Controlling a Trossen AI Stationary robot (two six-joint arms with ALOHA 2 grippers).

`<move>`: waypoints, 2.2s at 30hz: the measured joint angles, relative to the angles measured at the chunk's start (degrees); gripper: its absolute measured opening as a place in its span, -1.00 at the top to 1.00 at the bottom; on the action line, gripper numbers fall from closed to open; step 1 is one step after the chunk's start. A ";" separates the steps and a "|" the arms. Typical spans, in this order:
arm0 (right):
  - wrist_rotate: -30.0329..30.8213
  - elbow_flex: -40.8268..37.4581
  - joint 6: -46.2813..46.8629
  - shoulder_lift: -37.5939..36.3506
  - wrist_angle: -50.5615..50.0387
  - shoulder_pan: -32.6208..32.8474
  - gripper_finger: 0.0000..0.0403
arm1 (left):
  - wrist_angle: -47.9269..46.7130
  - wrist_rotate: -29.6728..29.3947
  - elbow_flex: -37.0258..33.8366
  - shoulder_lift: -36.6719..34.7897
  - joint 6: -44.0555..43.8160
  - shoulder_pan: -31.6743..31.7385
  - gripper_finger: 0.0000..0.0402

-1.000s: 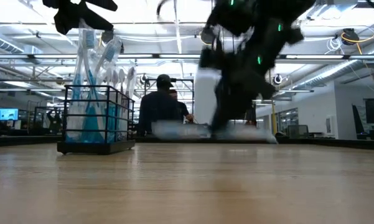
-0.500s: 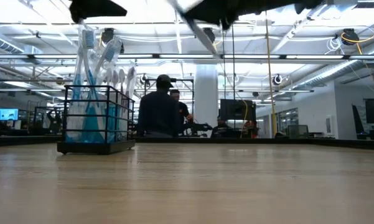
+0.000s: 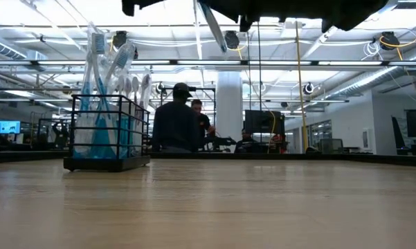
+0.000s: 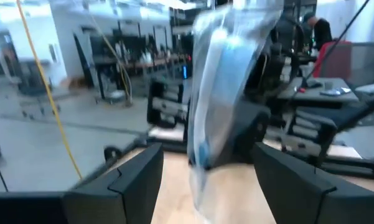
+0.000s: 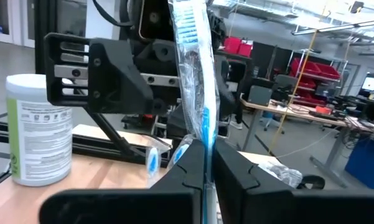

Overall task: Pick & Place toothbrushing station
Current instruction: Put the blue toothbrush into the bottom compartment of the mesh organizer

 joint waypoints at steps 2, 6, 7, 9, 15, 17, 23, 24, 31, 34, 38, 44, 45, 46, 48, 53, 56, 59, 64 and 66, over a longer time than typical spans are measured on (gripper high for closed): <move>0.03 0.01 0.04 -0.02 -0.06 -0.02 0.96 | 3.34 0.04 0.00 0.88 3.08 0.45 -0.27; 0.01 0.02 0.08 0.00 -0.18 -0.02 0.96 | 6.23 0.71 0.00 1.56 5.81 1.37 -0.27; 0.03 0.02 0.12 -0.02 -0.30 -0.02 0.96 | 6.68 1.74 0.00 1.56 5.71 1.83 -0.27; 0.06 0.02 0.12 -0.02 -0.42 -0.11 0.96 | 7.10 4.46 0.00 1.51 5.17 2.77 -0.27; 0.10 0.02 0.14 -0.02 -0.72 -0.11 0.96 | 7.20 7.51 0.00 1.52 3.45 5.13 -0.14; 0.16 0.02 0.16 -0.02 -0.76 -0.11 0.96 | 7.06 7.53 0.00 1.53 3.32 5.72 0.00; 0.51 0.08 0.42 -0.02 -3.42 -0.17 0.92 | 4.97 8.00 -0.02 1.53 0.76 6.80 0.65; 0.57 0.11 0.81 -0.02 -4.01 -0.19 0.88 | 4.47 8.04 -0.03 1.41 0.91 6.68 0.78; 6.78 0.11 2.29 -3.35 -12.46 0.12 0.34 | -3.84 -1.71 -0.07 -6.36 3.06 1.85 0.88; 9.39 0.11 3.71 -7.48 -19.79 0.33 0.14 | -13.98 -6.30 -0.07 -11.99 0.19 -1.64 0.93; 9.31 0.11 9.13 -12.47 -27.50 0.26 -0.01 | -27.39 -7.08 -0.07 -18.96 -11.69 -5.94 0.91; 9.42 0.11 13.07 -14.88 -34.31 -0.02 -0.04 | -44.53 -10.36 -0.06 -21.84 -27.52 -8.76 0.93; 9.33 0.11 13.23 -14.86 -34.74 0.02 -0.03 | -46.26 -10.93 -0.07 -21.48 -29.90 -8.85 0.93; 9.31 0.11 13.27 -14.83 -34.98 0.02 -0.02 | -47.14 -11.13 -0.07 -20.89 -31.92 -8.88 0.93; 9.37 0.11 13.29 -14.37 -34.57 0.00 0.00 | -47.93 -11.12 -0.07 -19.02 -34.11 -8.69 0.93; 9.39 0.09 13.30 -14.23 -34.61 -0.02 0.02 | -48.70 -10.95 -0.07 -15.45 -36.99 -8.67 0.90; 9.30 0.09 13.30 -14.16 -34.66 -0.02 0.02 | -50.08 -9.90 -0.07 -15.04 -38.04 -8.67 0.92; 9.30 0.09 13.30 -14.19 -34.66 -0.02 0.03 | -50.06 -9.51 -0.07 -16.28 -37.82 -8.67 0.93; 9.27 0.09 13.30 -14.19 -35.09 -0.02 0.03 | -50.07 -9.08 -0.07 -20.33 -36.81 -9.10 0.93; 9.26 0.09 13.30 -14.19 -35.22 -0.02 0.03 | -50.15 -9.01 -0.05 -21.41 -35.16 -9.19 0.92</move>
